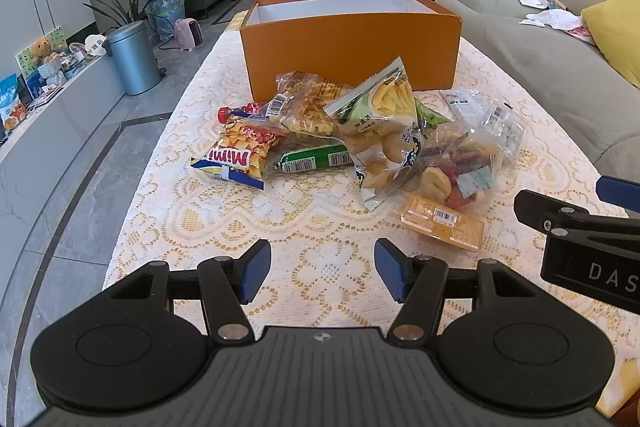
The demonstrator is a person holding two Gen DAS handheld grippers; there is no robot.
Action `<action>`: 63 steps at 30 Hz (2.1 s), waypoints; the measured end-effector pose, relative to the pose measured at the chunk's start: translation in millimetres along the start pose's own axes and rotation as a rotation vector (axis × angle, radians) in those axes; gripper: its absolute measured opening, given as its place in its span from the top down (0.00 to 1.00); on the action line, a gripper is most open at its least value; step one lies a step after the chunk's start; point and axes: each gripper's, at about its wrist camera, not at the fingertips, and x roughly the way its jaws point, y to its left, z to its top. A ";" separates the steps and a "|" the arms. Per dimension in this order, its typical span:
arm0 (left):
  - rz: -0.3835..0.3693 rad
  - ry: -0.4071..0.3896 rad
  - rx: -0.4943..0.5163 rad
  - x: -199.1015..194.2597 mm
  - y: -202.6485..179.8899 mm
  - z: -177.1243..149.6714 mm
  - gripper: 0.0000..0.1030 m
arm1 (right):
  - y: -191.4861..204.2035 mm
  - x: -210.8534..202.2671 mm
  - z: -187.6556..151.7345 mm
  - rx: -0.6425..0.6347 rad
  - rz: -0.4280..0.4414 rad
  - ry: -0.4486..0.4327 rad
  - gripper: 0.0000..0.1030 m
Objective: Organize snacks
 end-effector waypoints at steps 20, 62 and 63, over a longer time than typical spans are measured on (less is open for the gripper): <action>-0.165 0.030 0.017 31.0 15.2 47.4 0.31 | -24.2 39.3 22.4 0.024 0.216 0.146 0.28; -0.339 -0.020 0.150 109.0 4.2 82.0 0.20 | -25.6 121.4 32.7 0.237 0.364 0.286 0.21; -0.334 -0.028 0.144 109.7 3.7 80.9 0.20 | -24.7 121.2 32.1 0.226 0.364 0.285 0.21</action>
